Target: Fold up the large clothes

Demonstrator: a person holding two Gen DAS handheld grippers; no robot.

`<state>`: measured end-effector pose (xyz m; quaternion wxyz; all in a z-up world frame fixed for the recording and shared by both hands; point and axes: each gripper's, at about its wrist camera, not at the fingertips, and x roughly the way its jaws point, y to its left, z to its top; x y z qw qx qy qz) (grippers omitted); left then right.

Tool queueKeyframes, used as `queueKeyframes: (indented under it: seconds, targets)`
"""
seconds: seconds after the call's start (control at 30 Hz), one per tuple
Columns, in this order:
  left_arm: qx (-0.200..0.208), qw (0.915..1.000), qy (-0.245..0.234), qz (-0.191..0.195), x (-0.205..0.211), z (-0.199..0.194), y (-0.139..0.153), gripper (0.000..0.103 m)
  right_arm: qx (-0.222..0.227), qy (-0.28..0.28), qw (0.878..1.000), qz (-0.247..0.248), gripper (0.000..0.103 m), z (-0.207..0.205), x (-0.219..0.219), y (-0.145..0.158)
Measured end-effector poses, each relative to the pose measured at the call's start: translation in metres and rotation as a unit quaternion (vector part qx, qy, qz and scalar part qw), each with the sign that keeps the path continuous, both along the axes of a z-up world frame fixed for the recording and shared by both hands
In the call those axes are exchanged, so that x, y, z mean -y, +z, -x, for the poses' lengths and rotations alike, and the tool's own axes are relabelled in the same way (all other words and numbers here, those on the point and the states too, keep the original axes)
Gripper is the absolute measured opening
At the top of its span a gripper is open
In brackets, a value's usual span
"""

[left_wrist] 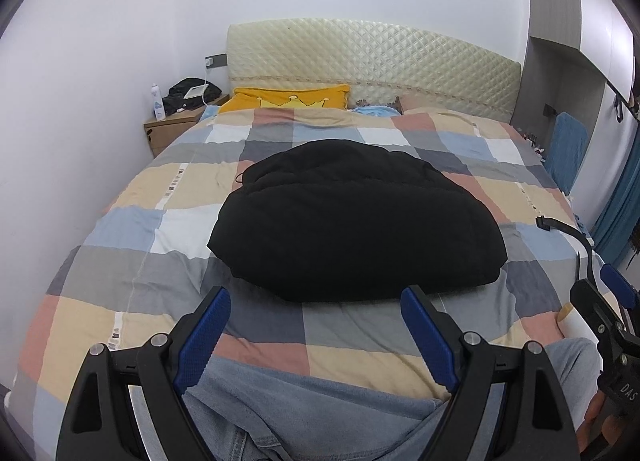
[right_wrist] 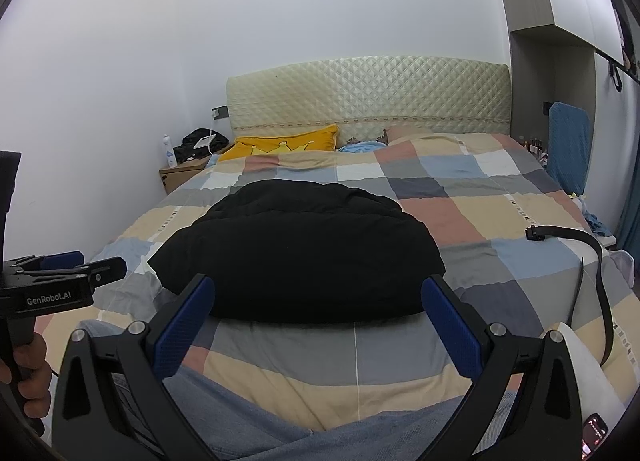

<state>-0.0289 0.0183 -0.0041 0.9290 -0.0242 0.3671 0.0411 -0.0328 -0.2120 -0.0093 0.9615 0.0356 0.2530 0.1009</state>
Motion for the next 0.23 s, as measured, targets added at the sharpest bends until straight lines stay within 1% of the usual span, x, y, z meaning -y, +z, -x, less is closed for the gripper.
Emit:
queueKeyframes:
  seconds: [0.23]
  targets:
    - [0.000,1.0000,-0.002,0.002,0.0001,0.0006,0.0000,0.087,-0.003,-0.002,1.000,-0.001,0.103,0.0007,0.0015,-0.0004]
